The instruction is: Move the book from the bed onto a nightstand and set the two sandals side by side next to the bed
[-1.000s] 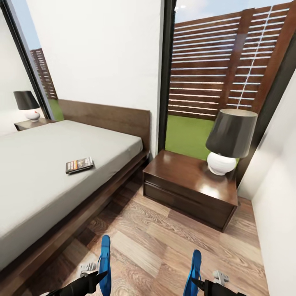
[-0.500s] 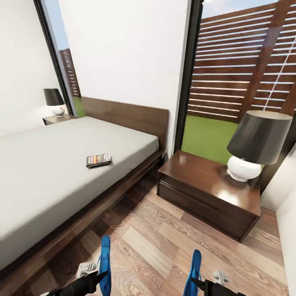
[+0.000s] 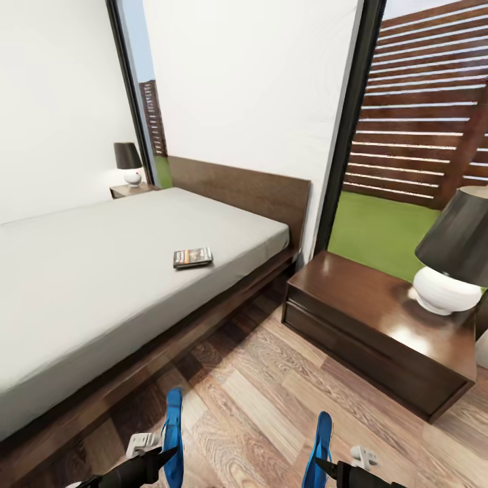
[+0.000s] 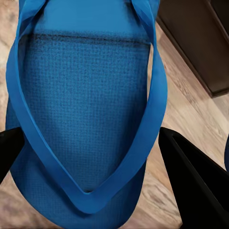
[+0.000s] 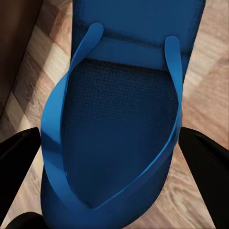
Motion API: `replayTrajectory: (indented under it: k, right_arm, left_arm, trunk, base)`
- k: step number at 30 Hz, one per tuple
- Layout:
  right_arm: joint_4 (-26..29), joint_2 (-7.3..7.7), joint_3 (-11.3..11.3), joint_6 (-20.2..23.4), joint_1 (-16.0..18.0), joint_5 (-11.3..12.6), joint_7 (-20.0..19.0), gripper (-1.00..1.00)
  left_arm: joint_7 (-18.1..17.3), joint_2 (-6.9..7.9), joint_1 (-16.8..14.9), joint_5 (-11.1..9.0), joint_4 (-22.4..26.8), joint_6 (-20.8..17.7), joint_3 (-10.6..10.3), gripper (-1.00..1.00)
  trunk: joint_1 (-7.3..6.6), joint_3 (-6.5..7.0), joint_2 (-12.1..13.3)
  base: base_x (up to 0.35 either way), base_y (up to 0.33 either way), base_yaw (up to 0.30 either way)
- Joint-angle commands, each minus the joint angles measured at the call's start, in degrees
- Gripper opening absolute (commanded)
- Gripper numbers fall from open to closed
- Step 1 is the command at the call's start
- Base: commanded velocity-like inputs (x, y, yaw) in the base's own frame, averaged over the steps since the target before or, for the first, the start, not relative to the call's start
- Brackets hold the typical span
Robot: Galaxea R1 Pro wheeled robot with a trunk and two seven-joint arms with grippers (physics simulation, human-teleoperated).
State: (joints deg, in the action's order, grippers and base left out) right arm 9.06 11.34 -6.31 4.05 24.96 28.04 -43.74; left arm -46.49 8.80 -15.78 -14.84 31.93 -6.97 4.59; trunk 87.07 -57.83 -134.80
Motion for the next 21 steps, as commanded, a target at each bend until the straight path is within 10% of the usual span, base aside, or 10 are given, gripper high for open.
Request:
replayTrajectory:
  k: [1, 21]
  right_arm:
    - [0.1, 0.06, -0.4, 0.4, 0.0, 0.6, -0.1, -1.0]
    - [0.1, 0.08, -0.4, 0.4, 0.0, 0.6, -0.1, -1.0]
  left_arm:
    - [-0.3, -0.01, 0.0, -0.5, 0.0, -0.6, 0.1, -1.0]
    - [-0.3, -0.01, 0.0, -0.5, 0.0, -0.6, 0.1, -1.0]
  trunk:
    - [-0.01, -0.08, 0.0]
    - [-0.01, -0.7, 0.0]
  base:
    - [0.0, -0.023, 0.273]
    - [0.0, -0.025, 0.273]
